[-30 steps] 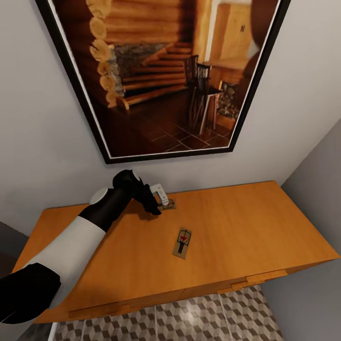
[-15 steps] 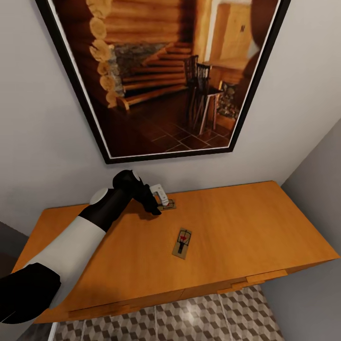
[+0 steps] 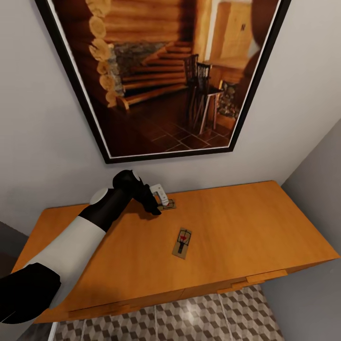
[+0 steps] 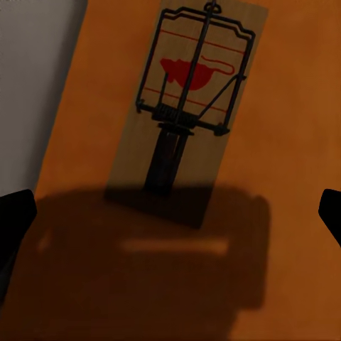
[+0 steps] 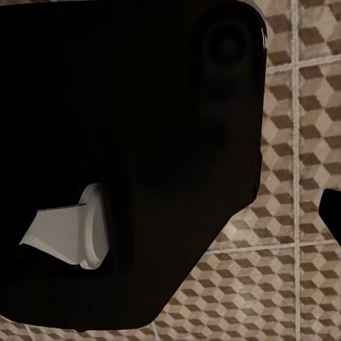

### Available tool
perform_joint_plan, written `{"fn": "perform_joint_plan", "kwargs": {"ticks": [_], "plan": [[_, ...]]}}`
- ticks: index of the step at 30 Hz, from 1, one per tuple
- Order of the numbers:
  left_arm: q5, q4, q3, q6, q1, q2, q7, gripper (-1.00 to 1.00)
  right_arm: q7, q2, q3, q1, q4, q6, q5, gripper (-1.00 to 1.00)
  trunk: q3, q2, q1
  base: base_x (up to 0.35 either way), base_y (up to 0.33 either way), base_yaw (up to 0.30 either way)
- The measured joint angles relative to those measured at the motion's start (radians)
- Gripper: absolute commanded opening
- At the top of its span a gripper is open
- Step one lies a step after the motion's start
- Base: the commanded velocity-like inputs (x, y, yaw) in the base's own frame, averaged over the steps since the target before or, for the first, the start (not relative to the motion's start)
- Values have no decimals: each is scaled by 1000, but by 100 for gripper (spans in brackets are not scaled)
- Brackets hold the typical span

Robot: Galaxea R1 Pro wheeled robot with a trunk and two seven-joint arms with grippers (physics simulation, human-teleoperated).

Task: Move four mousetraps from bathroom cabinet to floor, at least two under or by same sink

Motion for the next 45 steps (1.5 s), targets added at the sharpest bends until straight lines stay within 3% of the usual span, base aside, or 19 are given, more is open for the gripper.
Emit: {"fn": "perform_joint_plan", "kwargs": {"ticks": [11,31,45], "plan": [[1,1,0,0,0,0,0,100,0,0,0,0,0,0,0,100,-10,0,0,0,0,0],[0,-2,-2,0,0,-38,0,100,0,2,0,0,0,0,0,100,-20,0,0,0,0,0],[0,-6,-2,0,0,-40,0,100,0,1,0,0,0,0,0,100,-23,0,0,0,0,0]]}}
